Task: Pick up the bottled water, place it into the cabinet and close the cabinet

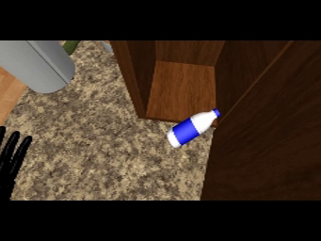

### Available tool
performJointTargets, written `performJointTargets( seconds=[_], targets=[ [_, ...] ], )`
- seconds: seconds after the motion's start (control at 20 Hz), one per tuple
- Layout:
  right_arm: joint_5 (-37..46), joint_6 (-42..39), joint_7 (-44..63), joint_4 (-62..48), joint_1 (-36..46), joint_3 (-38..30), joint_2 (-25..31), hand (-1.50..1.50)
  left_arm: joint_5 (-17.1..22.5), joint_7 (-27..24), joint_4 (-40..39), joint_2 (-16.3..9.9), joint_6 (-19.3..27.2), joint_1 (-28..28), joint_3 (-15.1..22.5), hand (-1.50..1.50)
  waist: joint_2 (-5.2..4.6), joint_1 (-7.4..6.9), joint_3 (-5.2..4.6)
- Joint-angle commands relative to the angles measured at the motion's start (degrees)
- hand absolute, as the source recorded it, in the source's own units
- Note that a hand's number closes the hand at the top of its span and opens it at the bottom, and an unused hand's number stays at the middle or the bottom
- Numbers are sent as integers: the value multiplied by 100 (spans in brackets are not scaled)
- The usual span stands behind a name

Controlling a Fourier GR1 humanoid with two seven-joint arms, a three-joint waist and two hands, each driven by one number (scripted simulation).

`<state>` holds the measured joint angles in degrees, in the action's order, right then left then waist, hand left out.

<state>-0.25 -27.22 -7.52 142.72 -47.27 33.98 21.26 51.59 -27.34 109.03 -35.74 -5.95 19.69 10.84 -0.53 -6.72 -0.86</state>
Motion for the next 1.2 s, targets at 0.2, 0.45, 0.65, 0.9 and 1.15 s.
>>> performJointTargets(
  seconds=[0.2,0.45,0.65,0.9,1.15],
  targets=[
    [61,-289,857,277,934,1152,5,150,252,101,103,-329,-457,45,-245,-150,-81,-419,-12],
    [91,-200,1055,79,1383,1048,0,150,243,131,-35,-398,-585,-22,-265,-150,-128,-571,-46],
    [232,-444,1226,41,1997,788,316,-150,313,182,-59,-461,-698,-129,-295,-150,-157,-782,-72],
    [141,-482,1342,49,2544,727,372,150,299,241,-185,-596,-774,-157,-387,-150,-115,-790,-74],
    [2,-402,1667,-61,2894,742,294,150,412,252,-234,-607,-851,-225,-448,-150,-131,-746,-90]
  ],
)
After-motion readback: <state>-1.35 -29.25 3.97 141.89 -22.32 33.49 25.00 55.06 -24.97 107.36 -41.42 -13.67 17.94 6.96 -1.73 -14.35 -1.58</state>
